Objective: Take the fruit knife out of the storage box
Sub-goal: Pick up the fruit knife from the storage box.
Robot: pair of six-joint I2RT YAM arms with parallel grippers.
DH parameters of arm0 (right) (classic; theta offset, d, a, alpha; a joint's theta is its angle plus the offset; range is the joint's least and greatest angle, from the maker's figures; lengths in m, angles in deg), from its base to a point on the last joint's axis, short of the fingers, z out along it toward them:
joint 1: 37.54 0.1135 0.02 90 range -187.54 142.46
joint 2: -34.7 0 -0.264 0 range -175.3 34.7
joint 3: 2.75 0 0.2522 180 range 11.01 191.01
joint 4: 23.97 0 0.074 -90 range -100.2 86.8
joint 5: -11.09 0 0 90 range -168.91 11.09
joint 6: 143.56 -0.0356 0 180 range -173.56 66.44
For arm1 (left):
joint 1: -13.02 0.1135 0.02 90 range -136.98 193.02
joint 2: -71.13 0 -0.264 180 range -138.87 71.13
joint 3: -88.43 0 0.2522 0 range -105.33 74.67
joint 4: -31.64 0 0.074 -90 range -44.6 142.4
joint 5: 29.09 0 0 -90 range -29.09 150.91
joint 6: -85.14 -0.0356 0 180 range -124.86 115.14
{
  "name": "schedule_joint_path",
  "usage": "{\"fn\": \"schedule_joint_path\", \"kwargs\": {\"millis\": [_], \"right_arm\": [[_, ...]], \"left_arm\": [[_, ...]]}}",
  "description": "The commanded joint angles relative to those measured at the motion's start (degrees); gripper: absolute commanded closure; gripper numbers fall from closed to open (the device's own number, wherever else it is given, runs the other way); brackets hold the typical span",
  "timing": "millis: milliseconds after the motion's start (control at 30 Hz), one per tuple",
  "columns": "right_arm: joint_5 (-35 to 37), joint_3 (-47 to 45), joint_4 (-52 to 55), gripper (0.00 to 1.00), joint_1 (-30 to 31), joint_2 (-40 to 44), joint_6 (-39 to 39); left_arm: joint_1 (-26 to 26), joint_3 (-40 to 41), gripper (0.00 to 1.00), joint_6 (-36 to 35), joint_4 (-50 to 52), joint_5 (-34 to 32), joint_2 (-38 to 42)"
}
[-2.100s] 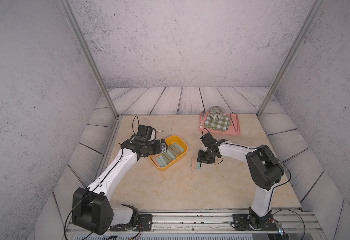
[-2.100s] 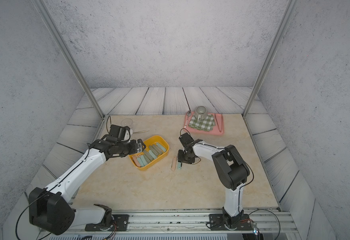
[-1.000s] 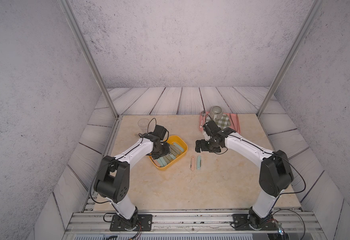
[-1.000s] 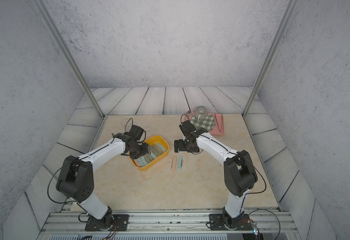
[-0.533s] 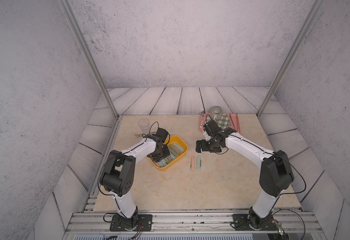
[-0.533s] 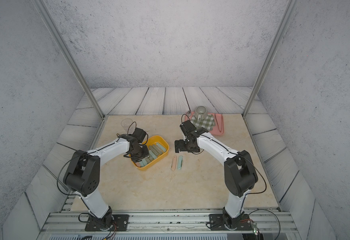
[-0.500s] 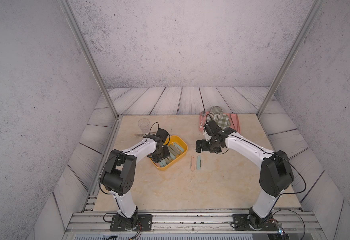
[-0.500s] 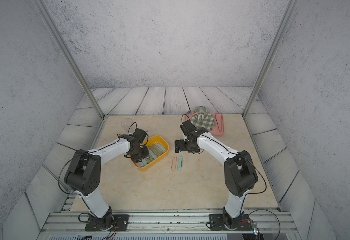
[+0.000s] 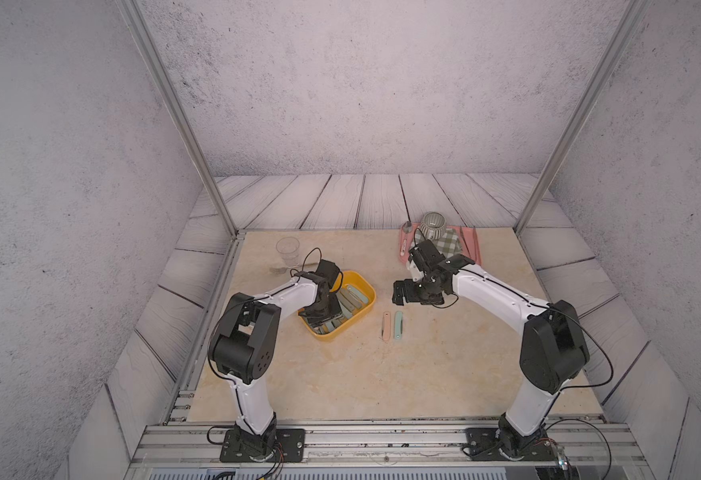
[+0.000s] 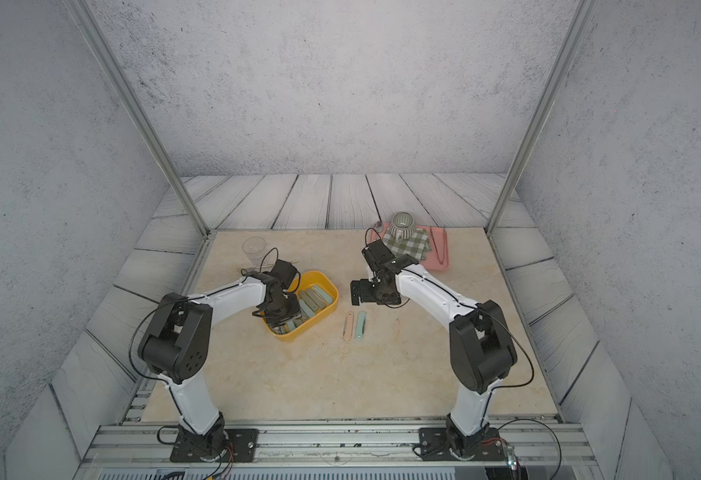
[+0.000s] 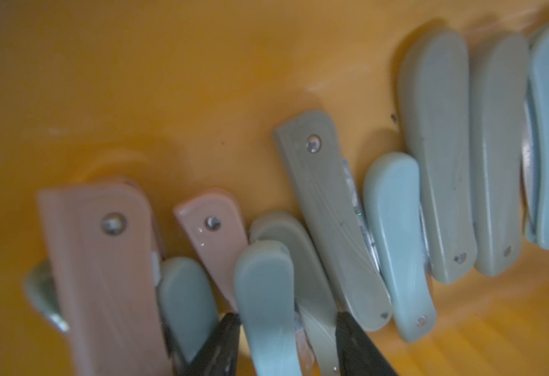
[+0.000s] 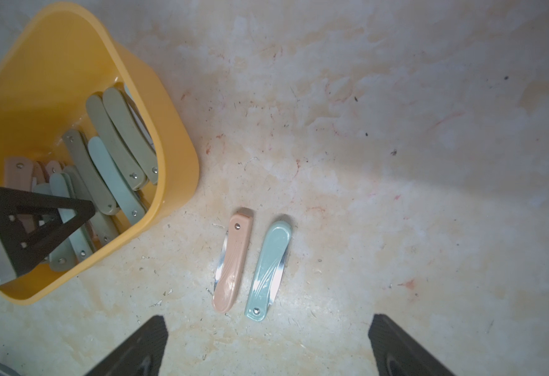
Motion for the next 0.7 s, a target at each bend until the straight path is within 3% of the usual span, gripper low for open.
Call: {"fn": "schedule_joint_path", "kwargs": {"millis": [0, 67, 167, 233, 667], "right_arm": [[-0.9, -0.7, 0.3, 0.01, -0.2, 1.4, 0.5], [-0.9, -0.6, 0.1, 0.01, -0.2, 1.4, 0.5], [-1.0, -0.4, 0.1, 0.01, -0.2, 1.4, 0.5], [-1.2, 0.0, 0.1, 0.01, -0.3, 1.1, 0.5], [-2.3, 1.4, 0.3, 0.01, -0.2, -0.4, 0.6]], "left_arm": [[-0.1, 0.7, 0.48, -0.5, 1.1, -2.8, -1.7], [0.0, 0.6, 0.52, -0.9, 0.8, -2.9, -1.3], [-0.1, 0.4, 0.77, -1.3, 0.6, -3.0, -0.4], [-0.1, 0.1, 0.85, -1.6, 0.9, -3.3, 0.2], [-0.1, -1.2, 0.86, -3.4, 2.0, -3.1, 2.0]]}}
